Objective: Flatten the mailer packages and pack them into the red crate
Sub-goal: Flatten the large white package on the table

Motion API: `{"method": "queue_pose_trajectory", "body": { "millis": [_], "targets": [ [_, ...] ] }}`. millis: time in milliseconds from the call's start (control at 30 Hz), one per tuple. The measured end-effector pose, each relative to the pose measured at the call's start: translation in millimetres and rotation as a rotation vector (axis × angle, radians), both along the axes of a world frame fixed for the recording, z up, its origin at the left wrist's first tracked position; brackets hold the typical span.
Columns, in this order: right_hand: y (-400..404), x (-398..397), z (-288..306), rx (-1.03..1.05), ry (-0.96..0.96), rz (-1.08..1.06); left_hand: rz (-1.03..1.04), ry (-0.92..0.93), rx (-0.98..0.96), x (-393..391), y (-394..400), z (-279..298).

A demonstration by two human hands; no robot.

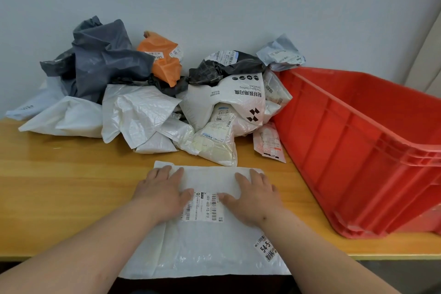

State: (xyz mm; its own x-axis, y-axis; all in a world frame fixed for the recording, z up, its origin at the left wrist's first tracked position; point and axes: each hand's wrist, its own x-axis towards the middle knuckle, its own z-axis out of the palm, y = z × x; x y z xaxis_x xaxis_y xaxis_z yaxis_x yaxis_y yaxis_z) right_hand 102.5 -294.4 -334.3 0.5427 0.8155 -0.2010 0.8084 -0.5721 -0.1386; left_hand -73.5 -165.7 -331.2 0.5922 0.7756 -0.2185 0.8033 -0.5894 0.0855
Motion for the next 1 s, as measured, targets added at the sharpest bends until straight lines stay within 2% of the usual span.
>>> {"method": "queue_pose_trajectory", "body": {
  "millis": [133, 333, 467, 533, 633, 800, 1000],
  "targets": [
    [-1.7, 3.2, -12.4, -0.091, 0.017, 0.0, -0.014, 0.11, -0.062, 2.6, 3.3, -11.8],
    [2.4, 5.2, -5.2, -0.119, -0.011, 0.0, -0.026, 0.151, -0.034, 0.7, 2.6, -11.5],
    [-0.9, -3.9, -3.9, -0.066, -0.06, 0.117, -0.042, 0.073, 0.016, 1.8, -7.7, -5.0],
    [-0.7, -10.4, -4.9, -0.066, -0.023, 0.155, -0.082, 0.064, -0.009, 4.4, -13.7, -4.9],
    [1.1, -13.0, -0.2, -0.083, -0.014, 0.149, -0.116, 0.12, -0.051, 4.4, -20.2, -7.6],
    [-3.2, -20.1, 5.8, -0.12, -0.093, 0.133, -0.155, 0.038, 0.073, 1.5, -33.1, 1.7],
    [-16.2, -8.4, 30.8, -0.302, 0.06, 0.182, -0.207, 0.114, -0.065, -7.3, -34.2, 14.1]
  ]
}}
